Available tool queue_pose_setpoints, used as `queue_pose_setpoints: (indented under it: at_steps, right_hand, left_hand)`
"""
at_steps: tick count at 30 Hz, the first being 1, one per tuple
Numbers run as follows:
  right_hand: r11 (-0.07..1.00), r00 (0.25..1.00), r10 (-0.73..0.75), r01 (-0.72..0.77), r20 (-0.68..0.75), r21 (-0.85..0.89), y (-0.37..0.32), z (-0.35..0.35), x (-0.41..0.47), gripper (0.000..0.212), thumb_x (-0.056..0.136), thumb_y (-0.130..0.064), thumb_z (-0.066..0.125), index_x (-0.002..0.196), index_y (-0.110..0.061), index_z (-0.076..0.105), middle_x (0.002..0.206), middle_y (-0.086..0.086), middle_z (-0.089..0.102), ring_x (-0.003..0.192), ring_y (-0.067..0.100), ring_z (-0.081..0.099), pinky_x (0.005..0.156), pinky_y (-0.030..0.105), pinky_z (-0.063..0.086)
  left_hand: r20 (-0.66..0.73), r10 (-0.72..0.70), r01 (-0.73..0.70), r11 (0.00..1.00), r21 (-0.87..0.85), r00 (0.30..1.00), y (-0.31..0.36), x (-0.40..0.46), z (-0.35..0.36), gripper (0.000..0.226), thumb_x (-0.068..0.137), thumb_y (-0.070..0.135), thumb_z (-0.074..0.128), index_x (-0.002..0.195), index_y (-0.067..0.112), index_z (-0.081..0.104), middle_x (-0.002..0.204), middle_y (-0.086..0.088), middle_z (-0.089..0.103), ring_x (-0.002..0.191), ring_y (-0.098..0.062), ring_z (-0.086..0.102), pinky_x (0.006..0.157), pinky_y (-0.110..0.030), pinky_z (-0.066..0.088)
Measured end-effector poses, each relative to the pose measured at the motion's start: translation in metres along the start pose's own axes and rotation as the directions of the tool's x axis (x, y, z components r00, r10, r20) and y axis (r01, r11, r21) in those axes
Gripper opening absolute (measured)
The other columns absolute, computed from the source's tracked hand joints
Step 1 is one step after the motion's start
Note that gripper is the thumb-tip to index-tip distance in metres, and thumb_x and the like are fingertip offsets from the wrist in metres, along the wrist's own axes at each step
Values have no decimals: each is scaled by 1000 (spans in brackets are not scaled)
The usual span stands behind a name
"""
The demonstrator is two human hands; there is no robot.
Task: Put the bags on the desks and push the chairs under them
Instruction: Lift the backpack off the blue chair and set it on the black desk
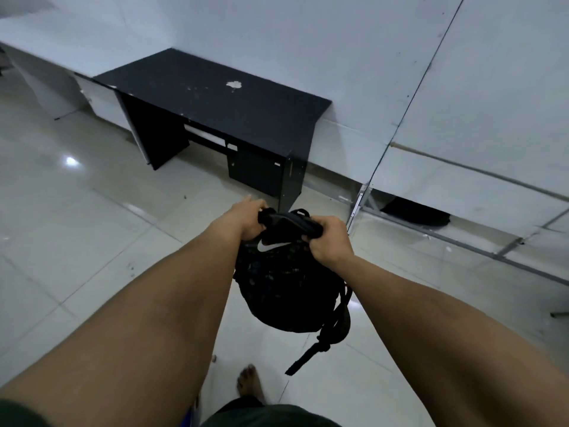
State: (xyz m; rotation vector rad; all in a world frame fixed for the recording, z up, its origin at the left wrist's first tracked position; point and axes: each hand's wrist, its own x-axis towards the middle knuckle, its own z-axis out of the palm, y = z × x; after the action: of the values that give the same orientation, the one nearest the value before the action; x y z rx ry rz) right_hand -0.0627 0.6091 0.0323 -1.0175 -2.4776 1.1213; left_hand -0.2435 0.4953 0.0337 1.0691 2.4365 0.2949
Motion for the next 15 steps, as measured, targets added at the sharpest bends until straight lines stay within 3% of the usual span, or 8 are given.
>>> queue_pose_setpoints:
  at_steps: [3,7,12,15]
  right_hand:
    - [1000,1000,7,-7,-13,15,-4,-7,38,26,80,0,71,101,-15,77,85,2,72,87,16,67,73,21,46]
    - [997,996,50,-45,-68,66,-6,-24,91,35,81,1,70,111,-17,74,99,1,74,96,15,65,84,20,44]
    - [994,991,69,-58,-116,94,-17,-52,158,34,80,3,69,109,-14,72,97,2,69,91,13,60,80,20,42]
    - [997,989,52,-44,-136,62,-22,-72,209,28,79,1,68,101,-16,74,84,0,66,81,14,59,73,20,41]
  left_hand:
    - [-43,71,-73,996,-55,997,0,30,-12,15,92,20,56,105,21,48,109,-10,61,94,-30,57,79,-41,47]
    - [-303,88,-141,977,-157,949,15,57,-20,11,94,19,51,98,23,42,85,-5,60,76,-28,56,65,-41,48]
    - [-505,21,-144,968,-205,863,44,104,-41,23,89,6,50,98,27,43,73,2,59,64,-17,54,49,-34,43]
    - [-564,-4,-116,977,-177,826,60,143,-62,22,91,9,50,99,28,44,77,3,60,67,-19,53,51,-32,38]
